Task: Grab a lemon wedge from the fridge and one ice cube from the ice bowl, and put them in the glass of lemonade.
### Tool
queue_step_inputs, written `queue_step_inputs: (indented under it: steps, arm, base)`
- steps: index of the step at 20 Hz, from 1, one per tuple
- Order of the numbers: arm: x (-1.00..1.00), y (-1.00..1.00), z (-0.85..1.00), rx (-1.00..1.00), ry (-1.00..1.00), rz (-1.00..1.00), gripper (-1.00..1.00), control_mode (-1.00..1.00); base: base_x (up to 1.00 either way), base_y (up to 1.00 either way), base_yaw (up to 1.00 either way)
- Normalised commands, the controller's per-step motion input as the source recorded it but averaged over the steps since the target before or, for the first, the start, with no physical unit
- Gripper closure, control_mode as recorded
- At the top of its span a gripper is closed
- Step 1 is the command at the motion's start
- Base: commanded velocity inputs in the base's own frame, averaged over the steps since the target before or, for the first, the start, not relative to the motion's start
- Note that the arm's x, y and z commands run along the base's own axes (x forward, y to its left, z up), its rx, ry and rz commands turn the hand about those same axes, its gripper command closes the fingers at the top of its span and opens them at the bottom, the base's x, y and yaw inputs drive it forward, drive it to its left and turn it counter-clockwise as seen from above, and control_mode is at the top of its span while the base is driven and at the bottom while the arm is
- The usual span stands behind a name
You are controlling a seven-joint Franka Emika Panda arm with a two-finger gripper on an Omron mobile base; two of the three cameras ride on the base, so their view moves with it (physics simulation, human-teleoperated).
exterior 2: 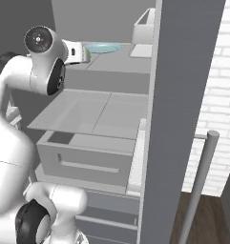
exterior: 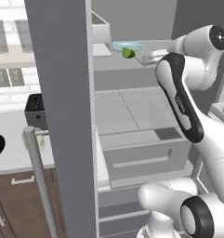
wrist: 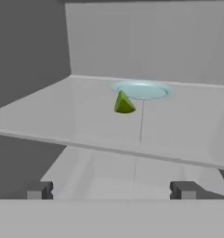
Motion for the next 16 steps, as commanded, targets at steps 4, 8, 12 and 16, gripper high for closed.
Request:
queue_step_inputs:
  steps: [4, 8, 12, 16]
  arm:
    - [0.52, 0.02, 0.0, -0.04, 0.14, 0.01, -1.0, -1.0]
    - [0.58, 0.06, 0.0, -0.01, 0.17, 0.0, -1.0, -1.0]
    - [0.53, 0.07, 0.0, -0.01, 0.07, 0.0, -1.0, -1.0]
    - [0.51, 0.11, 0.0, -0.03, 0.01, 0.0, -1.0, -1.0]
  base:
    - [0.0, 0.0, 0.0]
    - [0.0, 0.0, 0.0]
    - [0.0, 0.0, 0.0]
    - [0.0, 0.0, 0.0]
